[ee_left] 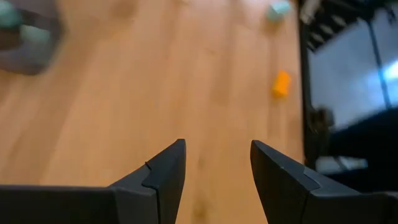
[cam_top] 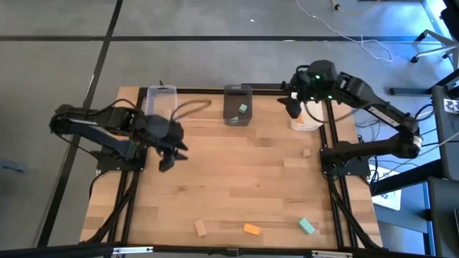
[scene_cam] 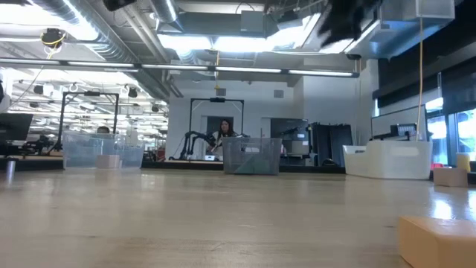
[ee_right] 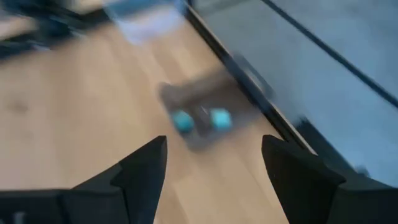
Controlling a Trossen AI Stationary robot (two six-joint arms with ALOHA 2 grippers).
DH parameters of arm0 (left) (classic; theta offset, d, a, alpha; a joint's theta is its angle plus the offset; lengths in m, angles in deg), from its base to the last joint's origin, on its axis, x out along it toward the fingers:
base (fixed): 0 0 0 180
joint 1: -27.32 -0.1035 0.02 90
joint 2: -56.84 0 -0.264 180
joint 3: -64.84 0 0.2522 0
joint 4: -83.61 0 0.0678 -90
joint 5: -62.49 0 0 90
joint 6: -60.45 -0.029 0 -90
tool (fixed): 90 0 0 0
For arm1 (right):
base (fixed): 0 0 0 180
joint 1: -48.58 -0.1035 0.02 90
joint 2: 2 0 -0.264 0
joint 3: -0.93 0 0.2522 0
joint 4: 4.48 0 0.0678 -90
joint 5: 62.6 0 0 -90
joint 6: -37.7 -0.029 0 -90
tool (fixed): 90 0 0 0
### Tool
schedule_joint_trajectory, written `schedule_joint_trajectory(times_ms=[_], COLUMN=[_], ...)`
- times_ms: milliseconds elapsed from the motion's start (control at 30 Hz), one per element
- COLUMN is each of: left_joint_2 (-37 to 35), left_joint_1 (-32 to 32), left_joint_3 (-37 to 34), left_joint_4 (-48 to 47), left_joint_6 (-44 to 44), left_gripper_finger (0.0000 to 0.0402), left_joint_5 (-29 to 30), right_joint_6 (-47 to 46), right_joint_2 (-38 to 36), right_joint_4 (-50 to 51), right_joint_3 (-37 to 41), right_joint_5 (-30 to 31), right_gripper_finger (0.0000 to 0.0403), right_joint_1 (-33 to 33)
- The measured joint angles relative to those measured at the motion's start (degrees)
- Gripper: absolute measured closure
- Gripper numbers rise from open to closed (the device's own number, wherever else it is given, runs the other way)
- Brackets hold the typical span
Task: Sort & place blocks by color
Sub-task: Put the bottom light brown block into the transparent bin
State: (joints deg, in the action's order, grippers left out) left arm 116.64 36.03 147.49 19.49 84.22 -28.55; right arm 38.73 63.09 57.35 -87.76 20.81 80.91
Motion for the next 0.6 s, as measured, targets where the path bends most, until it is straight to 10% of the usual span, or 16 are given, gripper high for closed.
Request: schedule_joint_trajectory(times_ms=[600], left_joint_2=[18.2], left_joint_1=[21.7], left_joint_3=[0.0], left_joint_4=[0.4], left_joint_6=[-6.4], left_gripper_finger=[0.0231], left_joint_5=[3.4], right_joint_6=[2.7], right_joint_2=[-7.4], right_joint_4=[1.4], right_joint_3=[-5.2], right_joint_5=[-13.4], right_gripper_finger=[0.014], right_joint_1=[-19.3])
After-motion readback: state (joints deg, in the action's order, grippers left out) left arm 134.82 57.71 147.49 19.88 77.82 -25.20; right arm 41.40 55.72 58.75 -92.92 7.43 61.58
